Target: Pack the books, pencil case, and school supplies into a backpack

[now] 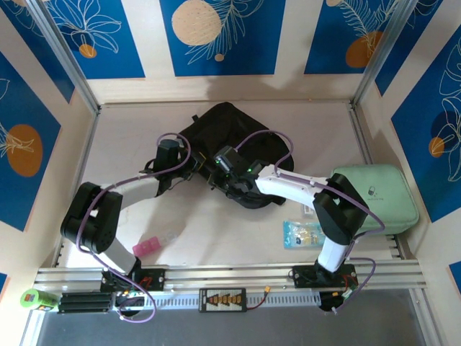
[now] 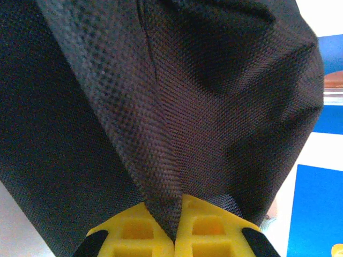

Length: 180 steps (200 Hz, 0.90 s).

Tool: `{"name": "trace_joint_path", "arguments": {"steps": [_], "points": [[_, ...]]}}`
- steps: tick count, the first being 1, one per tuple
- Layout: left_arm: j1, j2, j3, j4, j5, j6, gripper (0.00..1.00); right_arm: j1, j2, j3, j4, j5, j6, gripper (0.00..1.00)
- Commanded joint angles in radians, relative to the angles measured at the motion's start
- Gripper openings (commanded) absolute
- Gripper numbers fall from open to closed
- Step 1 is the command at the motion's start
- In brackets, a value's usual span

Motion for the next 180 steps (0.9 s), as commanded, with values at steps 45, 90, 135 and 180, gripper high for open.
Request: {"name": "trace_joint_path", "arguments": {"steps": [45,90,135,180], "points": [[-0.015,0.009,0.047,0.026,0.058,0.009,0.0,0.0,0.051,0.066,-0.083,0.078,-0.024,0.26],[-0.008,0.016,0.052,0.014,0.051,0.022,0.0,0.007,0.033,0.051,-0.103,0.095,-0.045,0.1],[0.023,0.026,0.056,0.001,0.044,0.048,0.0,0.012,-0.045,-0.051,-0.121,0.118,-0.075,0.04],[0.073,0.052,0.085,-0.046,0.038,0.111,0.0,0.032,-0.129,-0.179,-0.201,0.251,-0.074,0.03]]}}
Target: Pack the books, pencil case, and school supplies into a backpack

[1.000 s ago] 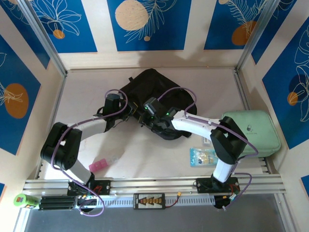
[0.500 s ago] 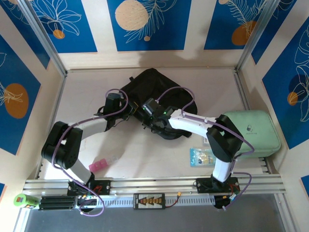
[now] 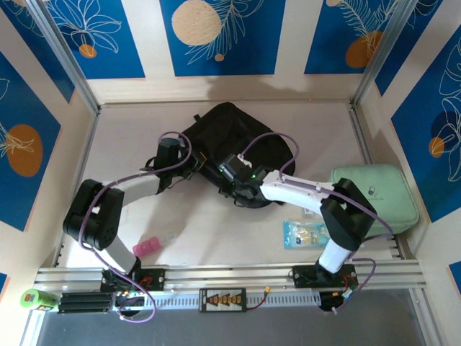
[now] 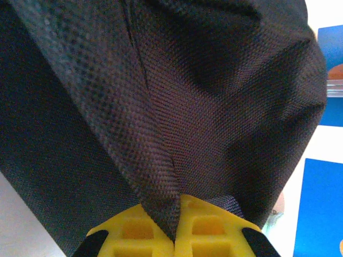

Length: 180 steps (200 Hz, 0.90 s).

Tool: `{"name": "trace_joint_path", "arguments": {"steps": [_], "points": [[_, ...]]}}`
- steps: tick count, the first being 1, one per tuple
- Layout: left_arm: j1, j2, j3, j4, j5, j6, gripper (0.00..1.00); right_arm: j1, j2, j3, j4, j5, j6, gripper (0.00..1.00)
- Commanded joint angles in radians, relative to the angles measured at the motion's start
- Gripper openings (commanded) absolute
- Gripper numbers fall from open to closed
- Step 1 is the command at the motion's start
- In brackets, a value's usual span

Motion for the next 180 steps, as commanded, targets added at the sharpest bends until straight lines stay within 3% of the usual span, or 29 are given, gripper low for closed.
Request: {"name": "trace_joint_path", "arguments": {"steps": [1,71,104,119,131,139,180], "points": [[0.046,0.021,0.053,-0.008,0.005,0.065,0.0,0.004,-0.052,-0.076,-0.125,0.108,-0.005,0.03],[0.078,0.104,0.101,-0.036,0.01,0.129,0.0,0.001,-0.161,-0.186,-0.136,0.129,-0.007,0.03],[0.091,0.147,0.137,-0.046,0.032,0.153,0.0,-0.03,-0.16,-0.182,0.019,-0.004,-0.134,0.01],[0.109,0.135,0.135,-0.06,0.03,0.168,0.1,-0.044,-0.149,-0.173,0.107,-0.087,-0.19,0.0],[0.131,0.113,0.124,-0.088,0.025,0.183,0.31,-0.054,-0.125,-0.15,0.152,-0.15,-0.228,0.0],[0.145,0.094,0.116,-0.115,0.02,0.198,0.39,-0.062,-0.1,-0.124,0.169,-0.191,-0.247,0.0],[0.205,-0.029,0.028,-0.212,0.014,0.242,0.51,-0.087,0.095,0.037,0.244,-0.401,-0.285,0.0]]}}
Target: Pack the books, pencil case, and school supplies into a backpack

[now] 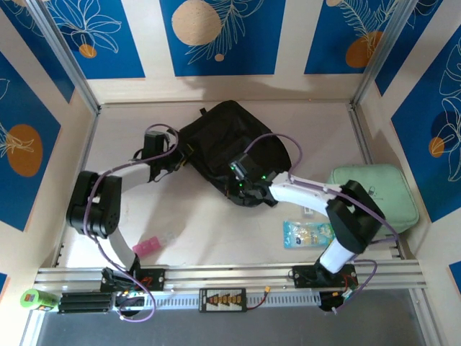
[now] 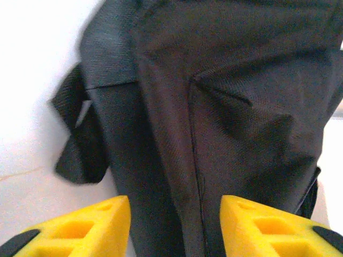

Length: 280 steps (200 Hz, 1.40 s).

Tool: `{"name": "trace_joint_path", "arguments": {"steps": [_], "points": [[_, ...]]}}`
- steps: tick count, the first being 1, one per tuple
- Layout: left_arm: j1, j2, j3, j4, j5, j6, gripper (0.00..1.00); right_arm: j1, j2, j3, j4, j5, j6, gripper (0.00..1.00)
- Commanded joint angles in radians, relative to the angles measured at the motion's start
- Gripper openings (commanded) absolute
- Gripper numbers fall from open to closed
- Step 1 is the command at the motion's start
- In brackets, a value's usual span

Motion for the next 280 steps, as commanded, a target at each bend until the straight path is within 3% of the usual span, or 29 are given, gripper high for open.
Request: {"name": "trace_joint_path", "arguments": {"steps": [1,60,135,183,225,280], "points": [[0.025,-0.091,-0.049,-0.078,-0.004,0.044,0.51,-0.006,0.095,0.097,0.1,-0.175,-0.057,0.0],[0.013,-0.186,-0.191,0.056,0.13,-0.094,0.54,0.025,0.226,0.255,0.087,-0.245,-0.063,0.0],[-0.053,-0.068,-0.166,0.19,0.169,-0.146,0.56,0.068,0.214,0.262,0.037,-0.242,-0.073,0.0],[-0.054,0.002,-0.116,0.193,0.156,-0.147,0.31,0.082,0.192,0.257,-0.016,-0.21,-0.041,0.0],[-0.053,0.031,-0.059,0.172,0.126,-0.12,0.01,0.081,0.129,0.21,-0.094,-0.161,-0.038,0.0],[-0.05,0.046,0.015,0.07,0.068,-0.033,0.0,0.071,0.031,0.127,-0.192,-0.142,-0.043,0.0]]}}
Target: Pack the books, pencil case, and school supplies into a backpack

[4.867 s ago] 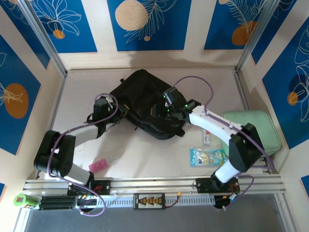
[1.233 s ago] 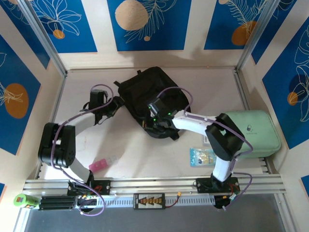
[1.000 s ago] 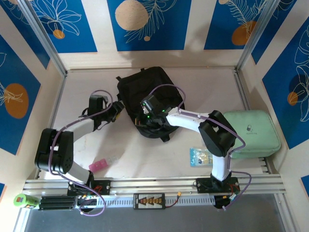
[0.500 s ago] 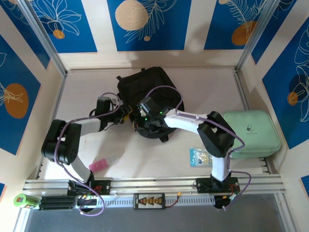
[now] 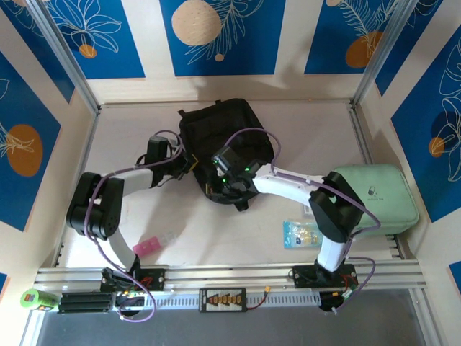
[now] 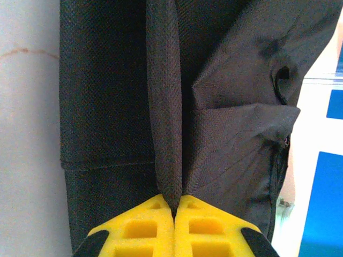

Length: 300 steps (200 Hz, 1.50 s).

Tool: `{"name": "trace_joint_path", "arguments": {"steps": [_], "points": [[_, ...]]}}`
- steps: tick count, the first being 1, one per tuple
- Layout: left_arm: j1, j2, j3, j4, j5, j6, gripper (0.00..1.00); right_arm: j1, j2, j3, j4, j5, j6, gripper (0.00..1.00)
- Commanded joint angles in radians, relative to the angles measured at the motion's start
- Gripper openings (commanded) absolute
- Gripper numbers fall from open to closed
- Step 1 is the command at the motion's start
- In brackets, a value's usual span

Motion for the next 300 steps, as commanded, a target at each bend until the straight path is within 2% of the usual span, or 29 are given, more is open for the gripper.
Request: {"name": "trace_joint_path", "arguments": {"steps": [1,46,110,133,143,163,179,206,231,263,300], "points": [[0.002,0.023,0.058,-0.012,-0.075,0.055,0.0,0.007,-0.06,-0.042,-0.105,-0.019,0.002,0.0],[0.005,0.049,0.081,-0.023,-0.089,0.067,0.0,-0.016,-0.126,-0.117,-0.133,-0.007,0.028,0.0],[0.011,0.067,0.114,-0.054,-0.074,0.102,0.0,-0.05,-0.188,-0.195,-0.182,0.106,0.08,0.0],[0.015,0.08,0.144,-0.089,-0.056,0.133,0.0,-0.058,-0.191,-0.199,-0.133,0.09,0.036,0.0],[0.019,0.085,0.159,-0.111,-0.036,0.153,0.07,-0.057,-0.175,-0.19,-0.082,0.048,-0.022,0.0],[0.032,0.056,0.164,-0.172,-0.02,0.193,0.33,-0.054,-0.103,-0.116,-0.062,-0.007,-0.095,0.0],[0.047,0.003,0.142,-0.237,-0.049,0.234,0.48,-0.05,-0.046,-0.047,-0.05,-0.015,-0.133,0.0],[0.076,-0.107,0.074,-0.32,-0.099,0.271,0.63,-0.05,0.067,0.103,-0.024,-0.077,-0.184,0.0],[0.093,-0.182,-0.005,-0.313,-0.092,0.245,0.67,-0.035,0.176,0.259,-0.033,-0.134,-0.214,0.0],[0.093,-0.208,-0.051,-0.214,0.02,0.173,0.67,-0.018,0.256,0.354,-0.034,-0.185,-0.218,0.0],[0.088,-0.173,-0.053,-0.172,0.049,0.136,0.6,-0.006,0.266,0.351,-0.02,-0.207,-0.21,0.0]]}}
